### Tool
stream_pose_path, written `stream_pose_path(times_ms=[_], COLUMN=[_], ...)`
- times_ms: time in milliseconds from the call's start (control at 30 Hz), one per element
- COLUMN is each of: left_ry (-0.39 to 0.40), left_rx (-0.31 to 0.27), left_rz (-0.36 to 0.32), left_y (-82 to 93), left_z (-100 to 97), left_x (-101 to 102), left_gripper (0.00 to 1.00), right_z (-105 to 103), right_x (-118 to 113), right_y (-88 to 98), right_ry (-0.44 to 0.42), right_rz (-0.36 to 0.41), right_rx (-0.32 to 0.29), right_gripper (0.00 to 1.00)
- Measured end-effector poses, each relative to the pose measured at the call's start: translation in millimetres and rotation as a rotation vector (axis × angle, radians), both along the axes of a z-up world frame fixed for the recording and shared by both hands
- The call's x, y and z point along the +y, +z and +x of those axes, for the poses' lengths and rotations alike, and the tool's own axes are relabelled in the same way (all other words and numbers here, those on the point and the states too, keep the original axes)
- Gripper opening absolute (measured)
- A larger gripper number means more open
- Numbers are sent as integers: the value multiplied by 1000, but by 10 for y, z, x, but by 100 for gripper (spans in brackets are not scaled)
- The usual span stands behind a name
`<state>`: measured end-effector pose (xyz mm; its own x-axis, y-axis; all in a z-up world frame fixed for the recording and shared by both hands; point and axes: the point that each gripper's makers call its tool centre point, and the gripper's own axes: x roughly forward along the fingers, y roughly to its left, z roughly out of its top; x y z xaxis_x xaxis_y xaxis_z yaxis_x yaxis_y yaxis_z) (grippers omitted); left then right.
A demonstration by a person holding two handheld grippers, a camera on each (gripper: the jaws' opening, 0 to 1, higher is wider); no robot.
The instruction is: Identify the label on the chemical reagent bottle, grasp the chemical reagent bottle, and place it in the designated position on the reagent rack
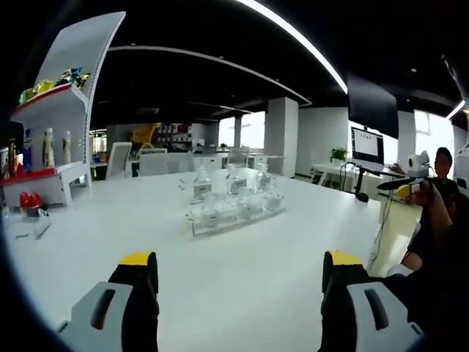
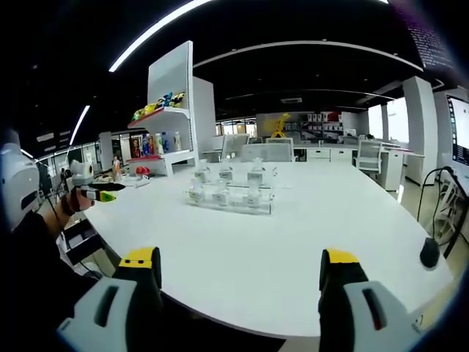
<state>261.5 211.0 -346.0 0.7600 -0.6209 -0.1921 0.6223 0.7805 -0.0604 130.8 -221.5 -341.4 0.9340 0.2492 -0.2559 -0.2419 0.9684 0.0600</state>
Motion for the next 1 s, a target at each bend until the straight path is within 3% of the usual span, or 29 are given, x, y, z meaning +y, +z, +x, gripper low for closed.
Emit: stream_pose_path(times_ms=[233,600,1000], left_ry=[-27,-39,-90], left_rx=[53,61,80], left_rz=[7,39,65], left_y=[-29,-42,-67], left_z=[-183,-341,-457], left_x=[-19,-25,-176], left_gripper=[95,95,95], right_z=[-10,-16,-27], right_x=[0,-7,-19], right_y=[-18,-22,-17], right_ry=[4,7,2], right_rz=[3,1,-2], right_rx=[0,1,2], right_gripper=[86,86,86])
